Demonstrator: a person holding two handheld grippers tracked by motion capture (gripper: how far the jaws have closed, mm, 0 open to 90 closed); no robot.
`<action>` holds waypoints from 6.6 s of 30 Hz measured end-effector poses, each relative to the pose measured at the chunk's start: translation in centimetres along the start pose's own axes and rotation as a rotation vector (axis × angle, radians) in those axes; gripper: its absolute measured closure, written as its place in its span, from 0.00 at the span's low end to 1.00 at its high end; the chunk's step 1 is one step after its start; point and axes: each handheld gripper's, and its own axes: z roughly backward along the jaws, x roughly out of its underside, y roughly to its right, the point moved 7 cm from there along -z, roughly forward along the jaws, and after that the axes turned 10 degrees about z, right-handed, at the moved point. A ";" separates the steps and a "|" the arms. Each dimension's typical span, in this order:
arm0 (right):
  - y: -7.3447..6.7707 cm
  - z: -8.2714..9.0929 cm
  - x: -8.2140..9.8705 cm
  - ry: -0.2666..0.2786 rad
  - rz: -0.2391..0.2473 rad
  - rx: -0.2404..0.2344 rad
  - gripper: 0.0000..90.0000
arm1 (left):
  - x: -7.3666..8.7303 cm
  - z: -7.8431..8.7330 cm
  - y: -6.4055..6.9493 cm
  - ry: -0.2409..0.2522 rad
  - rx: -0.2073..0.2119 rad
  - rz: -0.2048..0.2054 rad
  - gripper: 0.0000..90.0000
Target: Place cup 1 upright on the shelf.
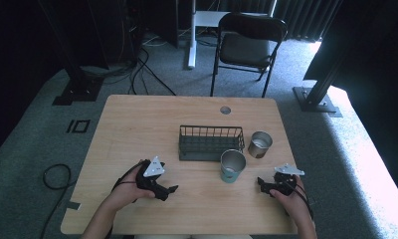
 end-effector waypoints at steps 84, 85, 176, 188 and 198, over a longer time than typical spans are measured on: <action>0.0 0.0 0.0 0.001 0.000 0.000 0.14 | -11.5 -13.0 9.8 0.206 0.176 -0.089 0.03; 0.0 0.0 0.0 0.001 -0.002 0.000 0.14 | -11.6 -13.1 9.8 0.208 0.180 -0.085 0.03; 0.0 0.0 0.0 0.002 0.002 0.001 0.14 | -20.7 -1.3 -2.1 0.579 -0.315 0.196 0.15; 0.0 0.0 0.0 0.001 0.001 0.000 0.14 | -17.7 -4.5 -3.6 0.557 -0.324 0.265 0.15; 0.0 0.0 0.0 0.001 0.001 0.000 0.14 | -16.4 -6.4 -3.4 0.510 -0.322 0.268 0.15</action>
